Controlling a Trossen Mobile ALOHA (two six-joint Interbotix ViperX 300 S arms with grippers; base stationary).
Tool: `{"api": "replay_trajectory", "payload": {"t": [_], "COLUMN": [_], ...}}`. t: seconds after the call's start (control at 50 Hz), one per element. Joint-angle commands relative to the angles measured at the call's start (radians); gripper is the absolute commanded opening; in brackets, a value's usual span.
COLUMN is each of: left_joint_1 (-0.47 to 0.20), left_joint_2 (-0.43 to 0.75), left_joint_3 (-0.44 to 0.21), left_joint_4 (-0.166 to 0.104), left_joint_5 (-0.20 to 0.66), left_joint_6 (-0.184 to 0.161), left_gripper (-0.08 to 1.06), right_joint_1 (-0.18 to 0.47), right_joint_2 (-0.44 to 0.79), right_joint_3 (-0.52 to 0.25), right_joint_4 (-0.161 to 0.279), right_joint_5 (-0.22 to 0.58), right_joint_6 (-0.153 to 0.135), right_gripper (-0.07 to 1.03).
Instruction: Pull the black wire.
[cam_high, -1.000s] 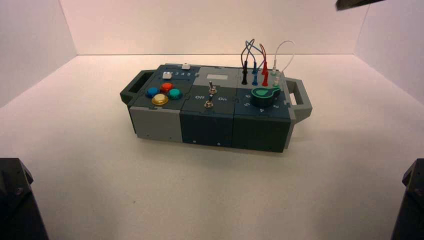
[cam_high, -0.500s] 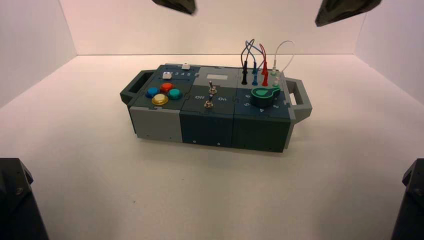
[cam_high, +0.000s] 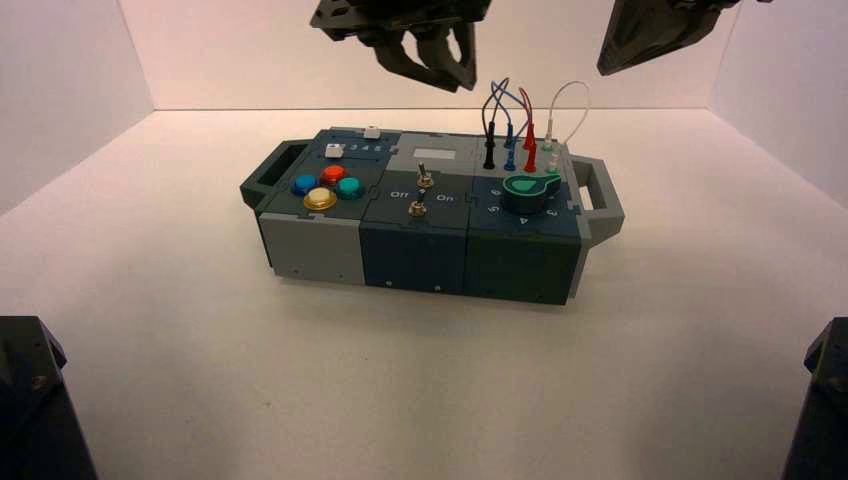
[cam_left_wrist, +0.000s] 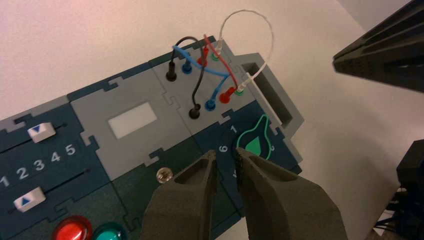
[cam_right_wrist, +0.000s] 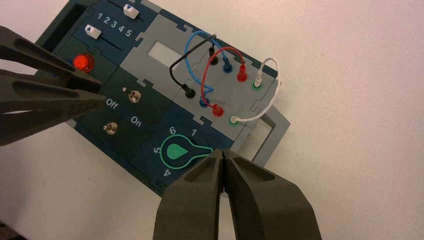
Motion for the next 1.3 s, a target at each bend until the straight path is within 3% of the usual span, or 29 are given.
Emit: {"api": "replay_trajectory", "payload": {"t": [0.02,0.34,0.52,1.3], "left_joint_1": [-0.009,-0.009,-0.009,0.011], "left_joint_2": [0.003,0.12,0.195,0.296], "left_joint_3": [-0.034,-0.048,-0.091,-0.169], "left_joint_4": [-0.003,0.002,0.006,0.037], "left_joint_5": [-0.018,-0.028,-0.034,-0.066], "left_joint_6": [-0.003,0.0,0.006,0.043], "left_gripper": [0.24,0.28,0.28,0.28], "right_joint_1": [0.006,0.009,0.026,0.026], "right_joint_2": [0.002,0.009,0.017,0.052], "right_joint_3": [-0.035,-0.067,-0.051,-0.055], "right_joint_4": [0.002,0.003,0.008,0.006], "right_joint_5": [-0.009,-0.009,-0.02,-0.028], "right_joint_6": [-0.002,-0.002,-0.002,0.0], "right_gripper": [-0.02,-0.02,-0.02,-0.02]}}
